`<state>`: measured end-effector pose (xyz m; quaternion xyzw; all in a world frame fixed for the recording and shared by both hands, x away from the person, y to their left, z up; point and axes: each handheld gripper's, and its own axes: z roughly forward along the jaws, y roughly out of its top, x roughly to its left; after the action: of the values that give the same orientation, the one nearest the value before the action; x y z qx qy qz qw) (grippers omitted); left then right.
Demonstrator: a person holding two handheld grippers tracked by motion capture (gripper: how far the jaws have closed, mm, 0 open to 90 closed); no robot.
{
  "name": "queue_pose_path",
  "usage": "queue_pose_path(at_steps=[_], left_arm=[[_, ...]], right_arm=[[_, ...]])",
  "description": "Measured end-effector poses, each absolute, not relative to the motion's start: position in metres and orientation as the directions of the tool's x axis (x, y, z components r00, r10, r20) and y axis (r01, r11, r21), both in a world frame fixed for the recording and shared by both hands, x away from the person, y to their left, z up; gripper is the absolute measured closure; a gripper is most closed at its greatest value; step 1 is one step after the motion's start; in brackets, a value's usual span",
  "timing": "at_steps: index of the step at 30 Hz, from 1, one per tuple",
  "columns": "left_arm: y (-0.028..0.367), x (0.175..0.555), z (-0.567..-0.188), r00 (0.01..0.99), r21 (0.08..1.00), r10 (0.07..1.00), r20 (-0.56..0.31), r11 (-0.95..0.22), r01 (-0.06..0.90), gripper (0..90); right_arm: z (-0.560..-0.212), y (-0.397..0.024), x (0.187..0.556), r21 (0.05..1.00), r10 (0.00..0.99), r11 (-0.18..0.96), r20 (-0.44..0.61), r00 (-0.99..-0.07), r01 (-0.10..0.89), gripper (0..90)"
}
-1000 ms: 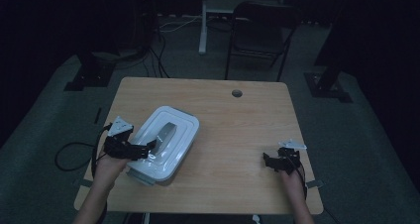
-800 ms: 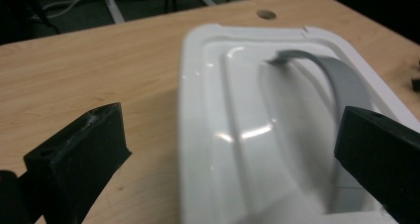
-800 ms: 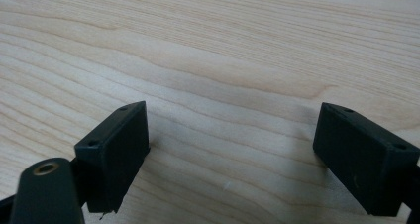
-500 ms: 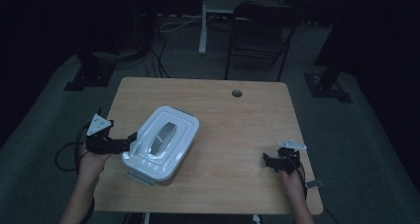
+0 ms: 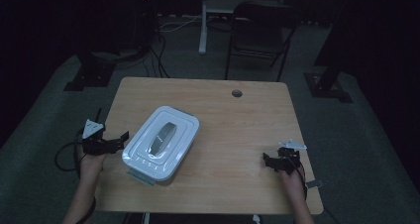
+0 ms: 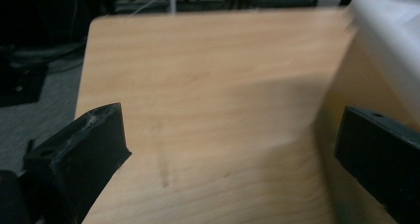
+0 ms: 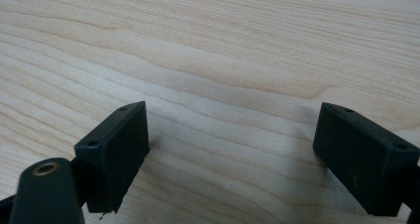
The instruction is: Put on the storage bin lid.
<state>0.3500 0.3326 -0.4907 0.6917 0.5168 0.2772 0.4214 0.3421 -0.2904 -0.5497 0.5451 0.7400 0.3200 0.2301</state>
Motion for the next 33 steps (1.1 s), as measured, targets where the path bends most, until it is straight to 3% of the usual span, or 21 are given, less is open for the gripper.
queue_pose_path(at_steps=[7, 11, 33], left_arm=[[0.324, 0.358, -0.519, 0.332, 0.821, 0.940, -0.080, -0.127, 0.556, 0.5], [0.315, 0.356, -0.527, 0.366, 0.825, 0.924, -0.107, -0.123, 0.552, 1.5], [0.255, 0.347, -0.524, 0.460, 0.812, 0.886, -0.064, -0.221, 0.540, 1.5]], right_arm=[[-0.550, -0.290, 0.342, 0.724, 0.953, 0.203, 0.008, -0.303, 0.659, 13.8], [-0.550, -0.290, 0.342, 0.725, 0.953, 0.203, 0.008, -0.303, 0.659, 13.8], [-0.550, -0.290, 0.342, 0.725, 0.953, 0.204, 0.008, -0.303, 0.658, 13.8]])
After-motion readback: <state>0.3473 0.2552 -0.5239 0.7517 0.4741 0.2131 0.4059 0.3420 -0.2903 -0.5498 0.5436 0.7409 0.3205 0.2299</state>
